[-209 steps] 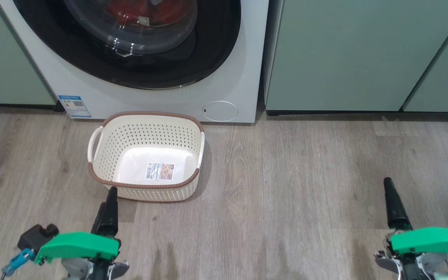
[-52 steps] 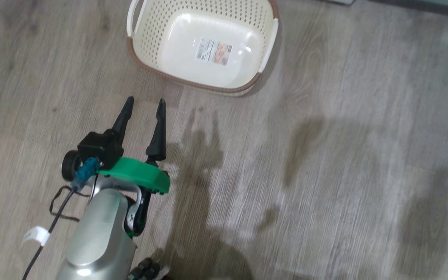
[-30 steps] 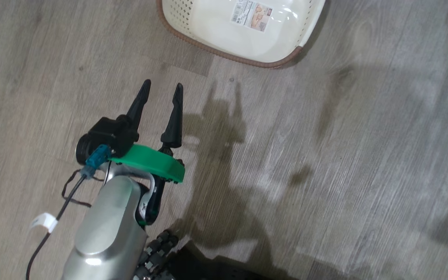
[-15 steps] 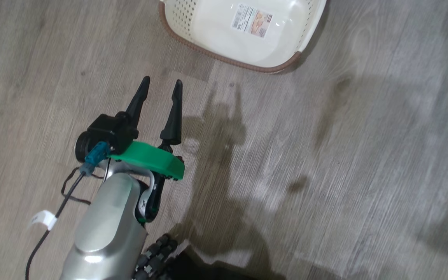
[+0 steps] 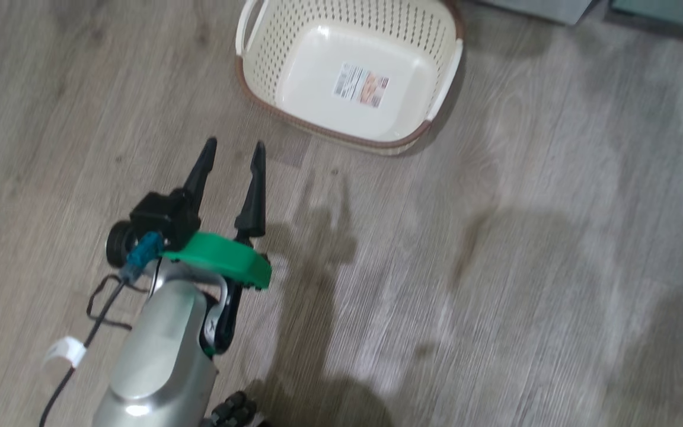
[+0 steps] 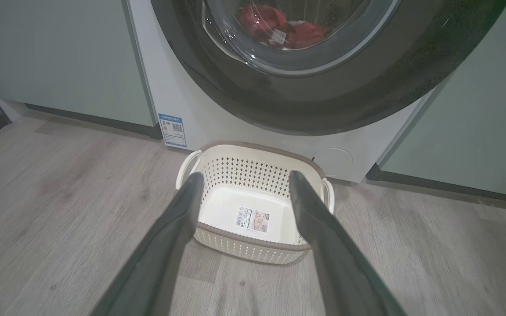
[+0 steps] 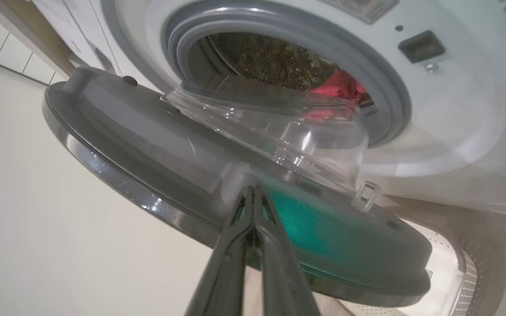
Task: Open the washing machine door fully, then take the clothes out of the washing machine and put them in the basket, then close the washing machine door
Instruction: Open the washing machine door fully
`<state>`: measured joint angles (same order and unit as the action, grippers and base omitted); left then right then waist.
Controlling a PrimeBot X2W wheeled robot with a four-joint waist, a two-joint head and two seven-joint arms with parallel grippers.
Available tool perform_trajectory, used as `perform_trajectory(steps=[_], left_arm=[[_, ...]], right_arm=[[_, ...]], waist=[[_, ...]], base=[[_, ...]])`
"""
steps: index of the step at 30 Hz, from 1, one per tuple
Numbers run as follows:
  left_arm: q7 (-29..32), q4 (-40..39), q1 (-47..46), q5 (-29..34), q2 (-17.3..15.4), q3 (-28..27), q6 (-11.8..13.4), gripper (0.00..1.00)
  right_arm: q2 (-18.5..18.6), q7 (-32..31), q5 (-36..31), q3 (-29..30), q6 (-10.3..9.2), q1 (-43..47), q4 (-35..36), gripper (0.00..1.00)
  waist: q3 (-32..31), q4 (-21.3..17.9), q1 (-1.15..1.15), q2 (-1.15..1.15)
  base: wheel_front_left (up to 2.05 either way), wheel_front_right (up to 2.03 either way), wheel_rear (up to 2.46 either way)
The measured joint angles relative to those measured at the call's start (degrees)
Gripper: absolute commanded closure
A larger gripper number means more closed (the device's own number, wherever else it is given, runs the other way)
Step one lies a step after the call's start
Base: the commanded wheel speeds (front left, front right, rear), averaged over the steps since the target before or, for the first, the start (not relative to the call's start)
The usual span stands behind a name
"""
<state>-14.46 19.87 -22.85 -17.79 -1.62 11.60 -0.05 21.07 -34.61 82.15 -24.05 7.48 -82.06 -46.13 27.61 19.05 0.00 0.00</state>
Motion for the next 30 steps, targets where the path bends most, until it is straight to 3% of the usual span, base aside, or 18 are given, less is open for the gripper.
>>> perform_trajectory(steps=[17, 30], left_arm=[[0.0, 1.7, 6.6, 3.7, -0.1, -3.2, 0.0, 0.00], [0.0, 2.2, 12.2, 6.8, -0.2, -5.8, -0.6, 0.00]], right_arm=[[-2.7, -1.2, 6.0, -3.2, 0.00, 20.2, 9.8, 1.00], [-2.5, -0.6, 9.2, -0.9, 0.00, 30.4, 12.8, 1.00]], waist=[[-10.7, -2.0, 0.00, 0.00], [-18.5, -6.1, 0.00, 0.00]], base=[[0.00, 0.00, 0.00], [0.00, 0.00, 0.00]])
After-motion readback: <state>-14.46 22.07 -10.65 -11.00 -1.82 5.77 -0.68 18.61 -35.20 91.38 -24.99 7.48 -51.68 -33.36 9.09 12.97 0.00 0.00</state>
